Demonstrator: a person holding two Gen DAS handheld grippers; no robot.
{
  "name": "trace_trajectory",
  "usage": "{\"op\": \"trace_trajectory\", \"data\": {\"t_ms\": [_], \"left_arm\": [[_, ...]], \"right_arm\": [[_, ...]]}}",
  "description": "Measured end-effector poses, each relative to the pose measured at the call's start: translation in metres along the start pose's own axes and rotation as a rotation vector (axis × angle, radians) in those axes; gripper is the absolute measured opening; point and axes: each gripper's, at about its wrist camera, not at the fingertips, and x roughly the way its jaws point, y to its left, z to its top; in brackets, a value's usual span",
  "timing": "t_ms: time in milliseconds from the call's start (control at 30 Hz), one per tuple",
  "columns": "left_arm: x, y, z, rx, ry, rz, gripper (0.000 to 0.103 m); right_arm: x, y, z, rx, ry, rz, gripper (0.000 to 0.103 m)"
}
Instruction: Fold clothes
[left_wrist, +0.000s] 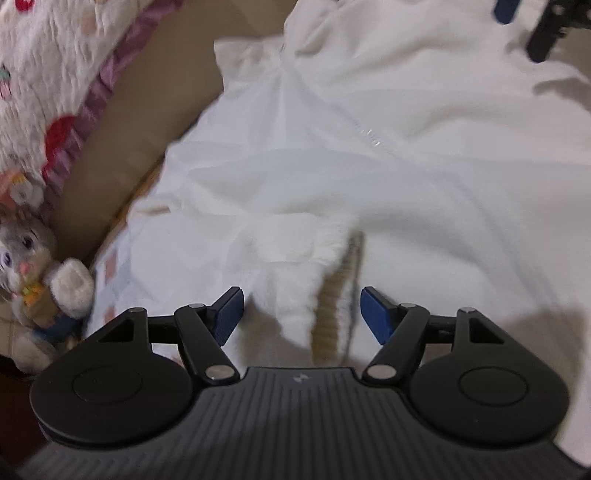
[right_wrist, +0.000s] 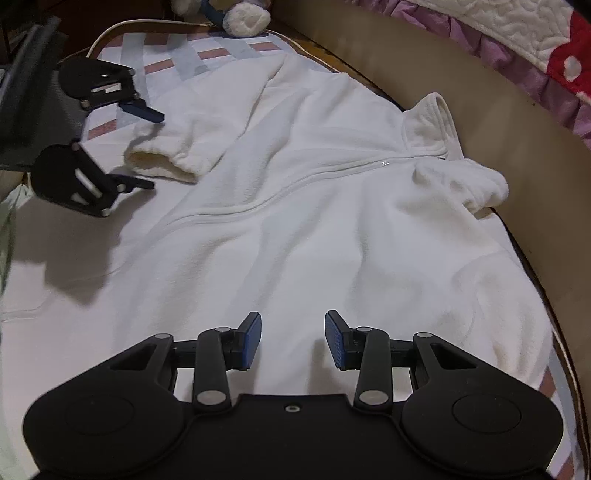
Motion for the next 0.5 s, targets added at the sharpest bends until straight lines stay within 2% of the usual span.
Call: {"op": "trace_trajectory", "data": {"t_ms": [33,67,133,233,367,433,500], "left_arm": [[0.007,0.003,0.002,-0.014,0.01,-0.001,0.069],[0.013,0.007,0.003,-0.028,0.02,-0.001,0.058],[0.024,0.016,0.007,-0.065,0.042,0.005,0.025],[0.007,0.061,0.006,-0.259,0.022,0.005,0.024],[-0.032,0.132,-0.01,-0.477,-0.071,0.085,0.024],[-0.044,0.169,-0.012,-0.526,-0.072,0.131,0.023],[-0.054,0.207,-0.01,-0.559,-0.065,0.187,0.023]], "right_arm": [[0.005,-0.005,0.0,0.012,-0.001,-0.004,0.044],[0.011,-0.01,-0.001,0.024,-0.002,-0.01,0.044],[0.021,-0.02,-0.001,0.05,0.0,-0.023,0.044],[0.03,-0.041,-0.004,0.154,0.015,-0.011,0.044],[0.032,-0.079,-0.01,0.429,0.03,0.078,0.044],[0.03,-0.093,-0.013,0.514,0.023,0.101,0.044],[0.029,-0.1,-0.011,0.521,0.011,0.102,0.044]]}}
